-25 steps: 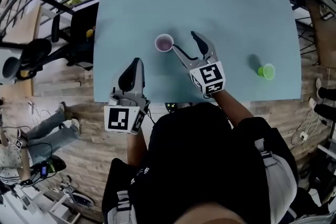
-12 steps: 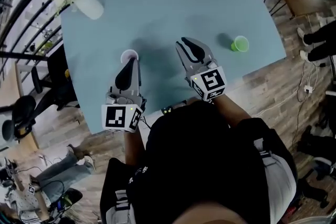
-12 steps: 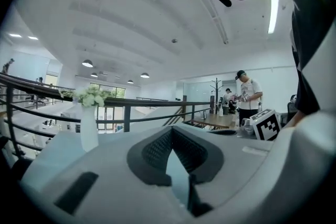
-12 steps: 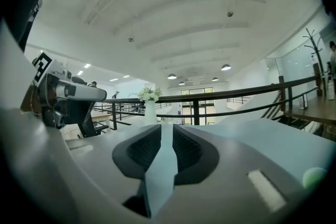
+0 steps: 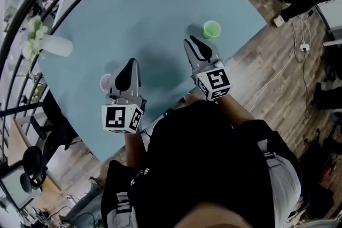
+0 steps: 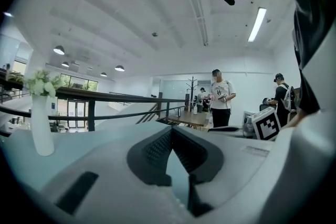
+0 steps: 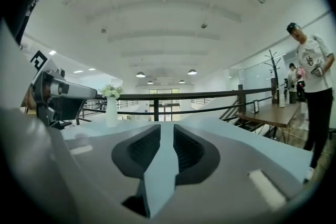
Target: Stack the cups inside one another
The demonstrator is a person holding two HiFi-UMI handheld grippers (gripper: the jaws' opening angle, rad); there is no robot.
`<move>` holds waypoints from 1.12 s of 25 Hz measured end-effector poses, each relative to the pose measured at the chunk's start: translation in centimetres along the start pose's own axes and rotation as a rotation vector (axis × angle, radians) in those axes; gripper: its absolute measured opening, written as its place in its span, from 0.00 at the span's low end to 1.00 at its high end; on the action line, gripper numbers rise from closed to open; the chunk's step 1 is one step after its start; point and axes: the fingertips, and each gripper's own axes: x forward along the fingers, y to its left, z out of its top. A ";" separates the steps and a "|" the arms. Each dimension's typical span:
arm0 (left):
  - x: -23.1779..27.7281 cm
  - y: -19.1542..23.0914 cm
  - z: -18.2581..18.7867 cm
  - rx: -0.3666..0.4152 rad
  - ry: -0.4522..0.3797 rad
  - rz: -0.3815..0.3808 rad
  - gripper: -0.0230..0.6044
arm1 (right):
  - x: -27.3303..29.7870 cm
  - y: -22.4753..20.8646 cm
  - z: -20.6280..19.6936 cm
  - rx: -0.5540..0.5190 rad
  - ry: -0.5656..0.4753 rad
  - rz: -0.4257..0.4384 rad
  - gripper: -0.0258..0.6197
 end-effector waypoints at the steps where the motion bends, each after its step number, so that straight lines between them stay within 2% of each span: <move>1: 0.8 -0.5 0.0 0.003 0.004 -0.021 0.02 | -0.5 -1.3 -0.1 0.001 0.002 -0.033 0.19; 7: 4.7 -3.1 -0.4 0.011 0.023 -0.115 0.02 | -2.6 -7.6 -1.3 0.012 0.028 -0.189 0.29; 11: 6.7 -4.4 -0.6 0.029 0.052 -0.151 0.02 | -3.2 -10.8 -2.8 0.035 0.064 -0.247 0.40; 16: 8.8 -5.5 -0.2 0.036 0.065 -0.157 0.02 | -2.6 -13.1 -4.6 0.059 0.115 -0.245 0.51; 28: 11.7 -4.7 -1.4 0.065 0.132 -0.104 0.02 | 0.0 -16.9 -9.2 0.084 0.198 -0.243 0.60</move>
